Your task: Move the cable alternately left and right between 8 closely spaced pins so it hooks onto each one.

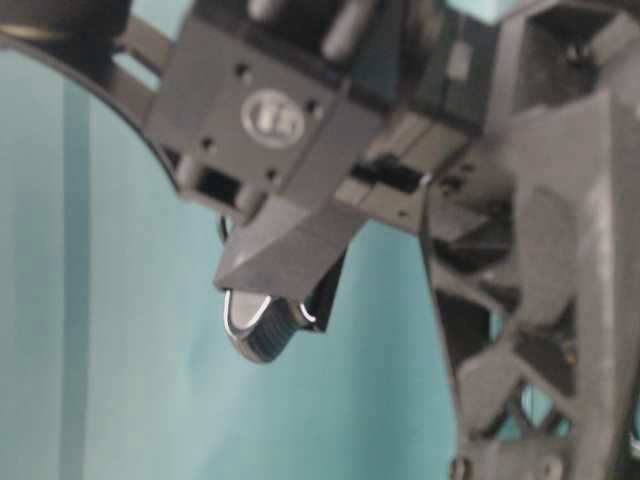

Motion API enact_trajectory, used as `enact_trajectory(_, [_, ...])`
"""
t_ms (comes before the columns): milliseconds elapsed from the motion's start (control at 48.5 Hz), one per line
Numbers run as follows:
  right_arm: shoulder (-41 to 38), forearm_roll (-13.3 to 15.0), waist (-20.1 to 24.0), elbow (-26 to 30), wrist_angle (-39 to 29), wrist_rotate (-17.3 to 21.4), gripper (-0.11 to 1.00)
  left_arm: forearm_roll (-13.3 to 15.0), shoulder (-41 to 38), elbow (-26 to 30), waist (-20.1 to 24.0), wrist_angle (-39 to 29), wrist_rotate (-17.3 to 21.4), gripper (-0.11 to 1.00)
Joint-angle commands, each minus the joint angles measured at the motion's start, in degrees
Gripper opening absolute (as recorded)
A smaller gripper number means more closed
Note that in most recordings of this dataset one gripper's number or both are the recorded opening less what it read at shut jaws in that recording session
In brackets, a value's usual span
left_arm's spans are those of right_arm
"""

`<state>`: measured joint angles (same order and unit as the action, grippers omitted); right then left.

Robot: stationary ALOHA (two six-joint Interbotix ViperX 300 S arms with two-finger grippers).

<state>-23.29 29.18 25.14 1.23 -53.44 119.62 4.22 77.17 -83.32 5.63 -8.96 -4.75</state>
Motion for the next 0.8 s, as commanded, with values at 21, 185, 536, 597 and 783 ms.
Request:
enact_trajectory(21, [1.23,0.26,-0.35,1.41,-0.09,-0.09,0.17,-0.18,-0.44,0.79,-0.26,0.18,-0.35,0.6])
enact_trajectory(185, [1.23,0.26,-1.32,1.41,-1.32,-0.53,0.17,-0.18,-0.44,0.7,-0.26,0.18,-0.35,0.6])
enact_trajectory(536, [1.14,0.26,-3.96,1.23,-2.29,-2.55,0.17,-0.18,-0.44,0.62,-0.26,-0.09,-0.35,0.6])
enact_trajectory(597, [1.23,0.26,-4.39,1.14,-2.29,-2.99,0.17,-0.18,-0.35,0.53,-0.26,-0.09,-0.26,0.61])
enact_trajectory(783, [1.23,0.26,-5.54,0.97,-2.29,-4.31,0.17,-0.18,-0.44,0.44,-0.26,-0.09,-0.35,0.6])
